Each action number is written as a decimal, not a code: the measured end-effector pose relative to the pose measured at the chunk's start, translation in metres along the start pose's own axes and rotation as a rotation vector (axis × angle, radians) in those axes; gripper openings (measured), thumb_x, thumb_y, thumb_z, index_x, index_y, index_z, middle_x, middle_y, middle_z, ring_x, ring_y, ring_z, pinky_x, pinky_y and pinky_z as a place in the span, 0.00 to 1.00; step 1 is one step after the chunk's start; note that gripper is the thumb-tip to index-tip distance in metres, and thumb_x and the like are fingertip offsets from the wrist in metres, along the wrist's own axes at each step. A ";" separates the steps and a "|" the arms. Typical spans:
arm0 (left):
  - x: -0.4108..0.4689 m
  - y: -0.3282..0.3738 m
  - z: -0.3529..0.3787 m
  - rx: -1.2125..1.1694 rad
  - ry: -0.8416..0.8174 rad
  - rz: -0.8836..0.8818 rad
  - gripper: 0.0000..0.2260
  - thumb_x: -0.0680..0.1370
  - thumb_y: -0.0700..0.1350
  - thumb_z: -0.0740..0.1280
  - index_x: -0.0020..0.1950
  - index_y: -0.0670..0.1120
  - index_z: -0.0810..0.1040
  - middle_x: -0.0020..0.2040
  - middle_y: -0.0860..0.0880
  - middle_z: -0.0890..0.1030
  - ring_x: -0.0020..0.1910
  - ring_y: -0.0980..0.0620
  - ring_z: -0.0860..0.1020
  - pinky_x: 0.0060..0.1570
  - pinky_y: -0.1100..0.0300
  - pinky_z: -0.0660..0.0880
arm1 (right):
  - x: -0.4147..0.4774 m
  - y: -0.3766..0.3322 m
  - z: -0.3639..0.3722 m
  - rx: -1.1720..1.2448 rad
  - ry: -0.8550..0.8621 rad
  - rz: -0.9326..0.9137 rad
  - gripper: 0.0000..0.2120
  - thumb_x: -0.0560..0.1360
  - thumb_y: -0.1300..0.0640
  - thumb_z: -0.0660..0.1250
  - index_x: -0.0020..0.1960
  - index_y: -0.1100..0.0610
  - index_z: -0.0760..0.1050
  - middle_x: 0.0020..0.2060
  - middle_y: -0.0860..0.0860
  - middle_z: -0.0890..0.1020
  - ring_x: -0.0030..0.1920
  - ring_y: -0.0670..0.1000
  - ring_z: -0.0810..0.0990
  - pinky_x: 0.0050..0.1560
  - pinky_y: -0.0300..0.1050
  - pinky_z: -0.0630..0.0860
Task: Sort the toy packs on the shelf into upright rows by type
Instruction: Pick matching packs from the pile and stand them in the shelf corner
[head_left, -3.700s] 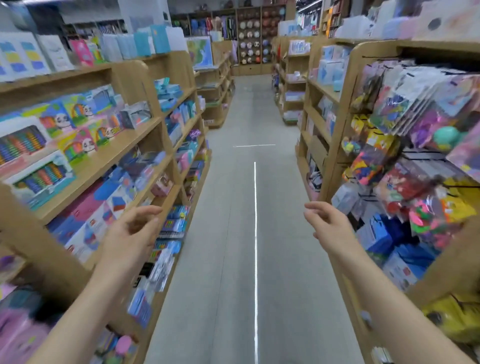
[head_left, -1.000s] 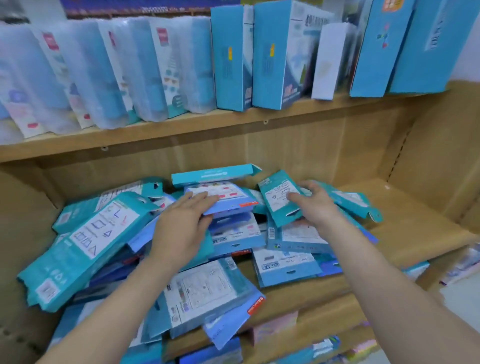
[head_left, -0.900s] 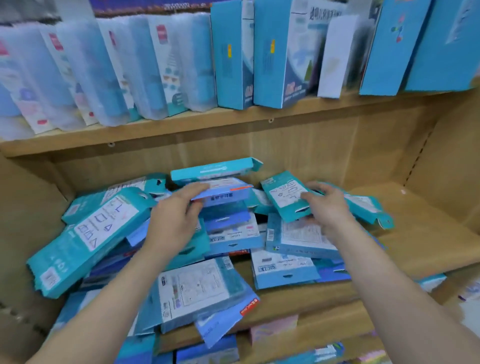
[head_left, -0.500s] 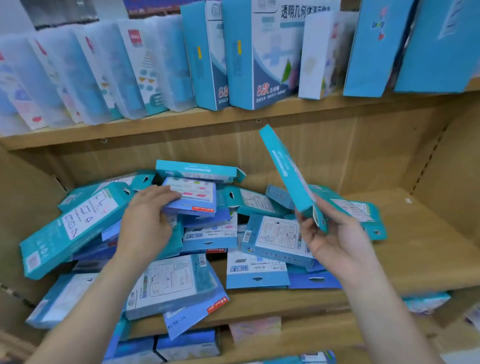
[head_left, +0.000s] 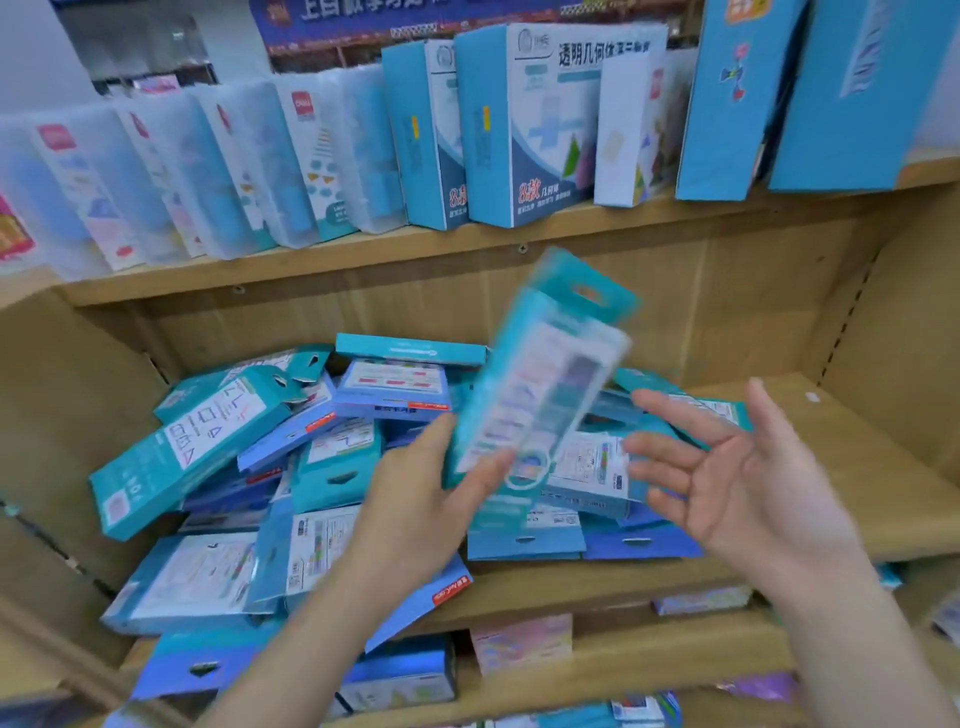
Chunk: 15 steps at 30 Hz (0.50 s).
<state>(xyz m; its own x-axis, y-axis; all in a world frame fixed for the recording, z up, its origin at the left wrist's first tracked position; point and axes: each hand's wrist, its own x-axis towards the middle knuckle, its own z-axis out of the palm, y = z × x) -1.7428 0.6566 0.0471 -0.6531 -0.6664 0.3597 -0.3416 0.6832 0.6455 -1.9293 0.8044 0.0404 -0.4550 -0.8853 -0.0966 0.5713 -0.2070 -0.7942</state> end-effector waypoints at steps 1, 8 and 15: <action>-0.007 0.009 0.003 -0.340 -0.016 -0.174 0.13 0.76 0.58 0.62 0.53 0.51 0.77 0.44 0.53 0.85 0.37 0.57 0.81 0.33 0.63 0.73 | -0.004 -0.002 0.001 -0.082 0.025 -0.039 0.30 0.68 0.34 0.56 0.51 0.55 0.83 0.43 0.60 0.84 0.40 0.54 0.84 0.35 0.43 0.79; -0.044 0.045 0.012 -0.922 -0.159 -0.567 0.11 0.79 0.52 0.60 0.52 0.47 0.77 0.38 0.43 0.84 0.26 0.45 0.79 0.21 0.62 0.69 | -0.037 0.026 0.037 -0.591 -0.012 -0.116 0.19 0.72 0.47 0.63 0.61 0.50 0.76 0.49 0.47 0.85 0.49 0.47 0.84 0.47 0.41 0.78; -0.064 0.032 0.034 -0.569 -0.290 -0.183 0.12 0.77 0.54 0.61 0.60 0.60 0.71 0.51 0.63 0.82 0.47 0.61 0.82 0.45 0.58 0.80 | -0.052 0.043 0.029 -0.666 0.077 -0.217 0.13 0.78 0.61 0.63 0.61 0.51 0.74 0.52 0.50 0.84 0.52 0.51 0.83 0.50 0.51 0.81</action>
<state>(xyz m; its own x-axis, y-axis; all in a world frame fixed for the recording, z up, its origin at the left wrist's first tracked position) -1.7352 0.7312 0.0221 -0.8010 -0.5950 0.0661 -0.1060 0.2497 0.9625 -1.8608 0.8295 0.0286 -0.5722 -0.8159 0.0826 -0.0662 -0.0544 -0.9963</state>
